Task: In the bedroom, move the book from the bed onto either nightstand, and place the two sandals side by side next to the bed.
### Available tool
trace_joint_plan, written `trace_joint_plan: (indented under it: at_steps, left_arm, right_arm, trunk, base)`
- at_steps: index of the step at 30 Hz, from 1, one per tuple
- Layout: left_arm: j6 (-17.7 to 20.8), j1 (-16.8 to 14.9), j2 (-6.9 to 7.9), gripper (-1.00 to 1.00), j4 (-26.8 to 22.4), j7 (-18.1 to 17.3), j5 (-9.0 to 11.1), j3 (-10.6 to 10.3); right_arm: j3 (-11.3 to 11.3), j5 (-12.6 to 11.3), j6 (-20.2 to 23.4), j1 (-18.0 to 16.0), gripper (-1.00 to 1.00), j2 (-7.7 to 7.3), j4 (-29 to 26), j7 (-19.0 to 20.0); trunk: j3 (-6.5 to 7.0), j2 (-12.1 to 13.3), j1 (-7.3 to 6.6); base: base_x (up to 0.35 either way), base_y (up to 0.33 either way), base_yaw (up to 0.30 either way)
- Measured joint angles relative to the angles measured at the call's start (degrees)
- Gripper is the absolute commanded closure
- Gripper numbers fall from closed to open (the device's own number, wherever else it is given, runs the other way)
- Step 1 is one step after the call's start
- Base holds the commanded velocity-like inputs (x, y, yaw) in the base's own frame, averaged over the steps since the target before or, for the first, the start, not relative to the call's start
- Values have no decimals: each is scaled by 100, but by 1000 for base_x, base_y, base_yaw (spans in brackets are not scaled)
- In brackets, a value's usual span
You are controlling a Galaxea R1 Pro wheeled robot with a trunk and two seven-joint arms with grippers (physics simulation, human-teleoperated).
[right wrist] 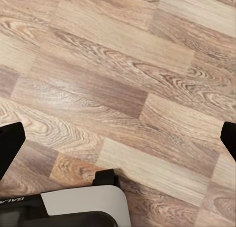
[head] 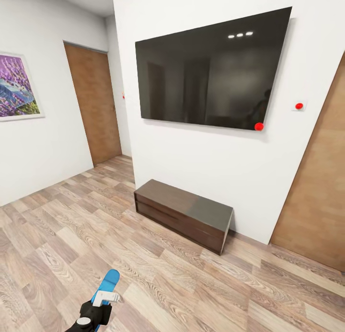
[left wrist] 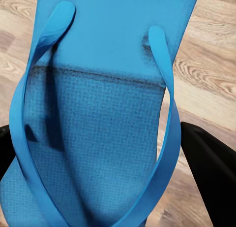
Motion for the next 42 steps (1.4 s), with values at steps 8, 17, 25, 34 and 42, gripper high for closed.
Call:
trace_joint_plan:
  at_steps: [8, 17, 25, 34, 42]
  left_arm:
    - [20, 9, -3, 100, 208, 1, -7, 6]
    - [60, 10, -1, 100, 383, -7, 1, 6]
    - [98, 10, -13, 100, 682, -6, 3, 5]
    - [384, 9, -39, 100, 773, 15, 3, 0]
    - [563, 9, -46, 100, 784, 12, 1, 1]
  right_arm:
    - [-16, -10, -8, 8, -100, 3, 11, -7]
    - [-14, -12, -18, 9, -100, 2, 59, -10]
    - [-13, -7, -27, 9, -100, 3, 86, -10]
    - [-4, -5, -31, 9, -100, 14, 98, -10]
    - [12, -2, -31, 10, -100, 17, 170, -9]
  trunk:
    - [144, 321, -176]
    - [306, 683, -374]
    - [450, 1004, -550]
    - [613, 1366, -748]
    - [757, 1688, -924]
  base:
    - [0, 0, 0]
    - [0, 0, 0]
    - [0, 0, 0]
    - [0, 0, 0]
    - [0, 0, 0]
